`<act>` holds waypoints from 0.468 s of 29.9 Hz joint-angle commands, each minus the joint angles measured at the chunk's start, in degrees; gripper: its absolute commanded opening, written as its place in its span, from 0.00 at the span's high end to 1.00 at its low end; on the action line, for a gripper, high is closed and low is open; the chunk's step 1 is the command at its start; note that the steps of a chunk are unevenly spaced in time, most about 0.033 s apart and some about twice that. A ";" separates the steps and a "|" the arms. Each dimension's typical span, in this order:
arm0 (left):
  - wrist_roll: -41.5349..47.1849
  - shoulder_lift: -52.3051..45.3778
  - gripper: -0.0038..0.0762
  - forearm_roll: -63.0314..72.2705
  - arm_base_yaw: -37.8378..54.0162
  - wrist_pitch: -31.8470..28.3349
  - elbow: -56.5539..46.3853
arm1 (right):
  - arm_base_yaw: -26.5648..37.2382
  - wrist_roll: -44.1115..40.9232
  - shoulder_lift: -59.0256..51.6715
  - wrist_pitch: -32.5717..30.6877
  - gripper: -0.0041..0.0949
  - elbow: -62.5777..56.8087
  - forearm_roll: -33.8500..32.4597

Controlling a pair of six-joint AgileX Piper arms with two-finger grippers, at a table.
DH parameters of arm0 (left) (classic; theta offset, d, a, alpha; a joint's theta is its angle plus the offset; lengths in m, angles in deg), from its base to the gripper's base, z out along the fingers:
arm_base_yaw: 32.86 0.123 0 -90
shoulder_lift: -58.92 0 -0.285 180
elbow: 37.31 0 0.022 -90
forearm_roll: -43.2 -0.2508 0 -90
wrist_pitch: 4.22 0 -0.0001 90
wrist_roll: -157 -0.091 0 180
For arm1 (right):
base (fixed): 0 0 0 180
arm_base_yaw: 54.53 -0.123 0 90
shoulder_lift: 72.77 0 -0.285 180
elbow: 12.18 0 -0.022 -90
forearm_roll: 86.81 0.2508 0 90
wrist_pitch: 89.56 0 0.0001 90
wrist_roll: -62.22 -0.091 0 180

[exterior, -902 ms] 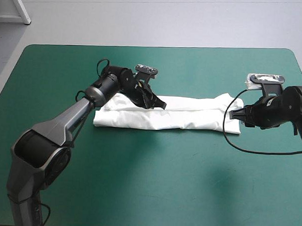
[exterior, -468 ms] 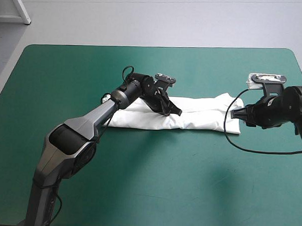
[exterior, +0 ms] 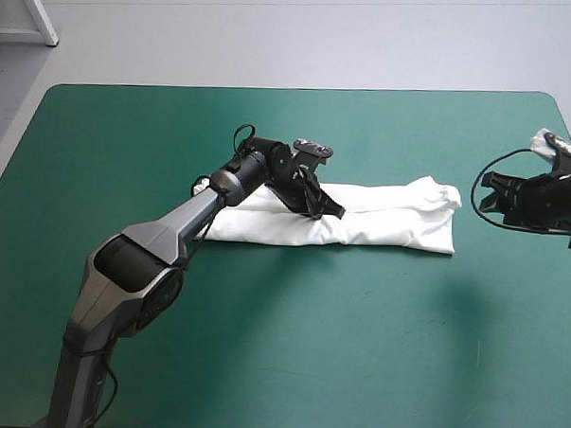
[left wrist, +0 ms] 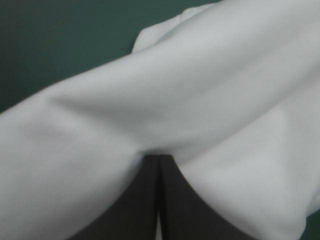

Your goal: Fold the cloth

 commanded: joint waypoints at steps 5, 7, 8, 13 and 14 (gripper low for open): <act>0.54 -2.18 0.96 1.65 -0.17 -0.75 1.05 | -4.80 4.49 6.23 1.80 0.29 1.62 4.10; 0.54 -2.18 0.96 1.65 -0.17 -0.75 1.05 | -7.14 4.59 8.03 2.70 0.29 1.62 3.11; 0.54 -2.18 0.96 1.65 -0.17 -0.75 1.05 | -8.20 4.59 8.98 3.48 0.29 1.62 2.45; -0.01 -2.18 0.96 1.65 -0.17 -0.75 1.05 | -10.46 4.49 12.05 8.68 0.29 1.72 2.68; -0.01 -2.18 0.96 1.65 -0.17 -0.75 1.05 | -10.46 4.49 12.54 9.41 0.29 1.72 2.66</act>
